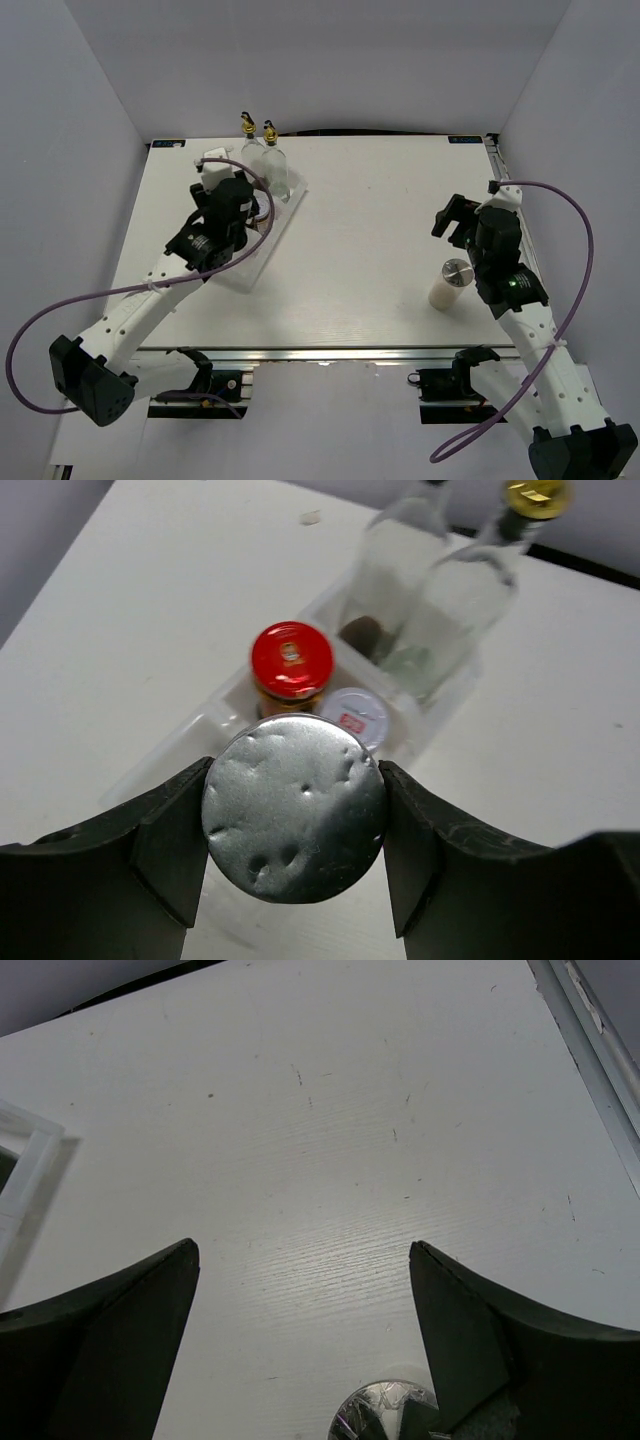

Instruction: Organize the condiment bottles

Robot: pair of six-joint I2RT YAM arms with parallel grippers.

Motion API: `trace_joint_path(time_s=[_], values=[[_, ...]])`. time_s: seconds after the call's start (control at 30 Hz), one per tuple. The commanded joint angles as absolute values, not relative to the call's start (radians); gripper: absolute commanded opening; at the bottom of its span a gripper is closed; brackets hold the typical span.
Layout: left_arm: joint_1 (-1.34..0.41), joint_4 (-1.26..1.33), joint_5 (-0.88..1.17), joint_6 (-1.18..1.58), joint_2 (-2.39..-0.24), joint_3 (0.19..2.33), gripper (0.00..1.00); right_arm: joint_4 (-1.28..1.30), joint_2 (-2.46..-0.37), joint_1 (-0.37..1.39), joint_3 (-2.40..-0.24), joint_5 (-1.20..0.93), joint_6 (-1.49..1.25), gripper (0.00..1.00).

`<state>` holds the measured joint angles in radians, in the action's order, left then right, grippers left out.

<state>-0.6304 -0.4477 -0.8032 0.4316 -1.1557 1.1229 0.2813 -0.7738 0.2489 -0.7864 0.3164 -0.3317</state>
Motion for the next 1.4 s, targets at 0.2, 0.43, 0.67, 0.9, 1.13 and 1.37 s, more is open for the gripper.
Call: trace_joint_path(time_s=[0.2,0.43,0.67,0.9,1.13,1.37], values=[[-0.377,-0.503,-0.683,0.514,-1.111,1.051,0.0,0.27,-0.802,0.245,-0.796,0.379,-0.337,0.89],[-0.328,-0.477,-0.572,0.528,-1.115,0.997,0.0,0.288,-0.825,0.244,-0.807,0.399,-0.344,0.89],[-0.328,-0.472,-0.577,0.552,-1.121,0.97,0.02,0.298,-0.836,0.244,-0.811,0.396,-0.354,0.89],[-0.324,-0.46,-0.643,0.568,-1.206,0.963,0.11,0.365,-0.848,0.244,-0.847,0.356,-0.356,0.9],[-0.319,-0.411,-0.664,0.595,-1.272,0.942,0.39,0.498,-0.845,0.244,-0.876,0.374,-0.38,0.89],[-0.314,-0.419,-0.669,0.603,-1.289,0.928,0.75,0.627,-0.882,0.244,-0.934,0.331,-0.377,0.89]])
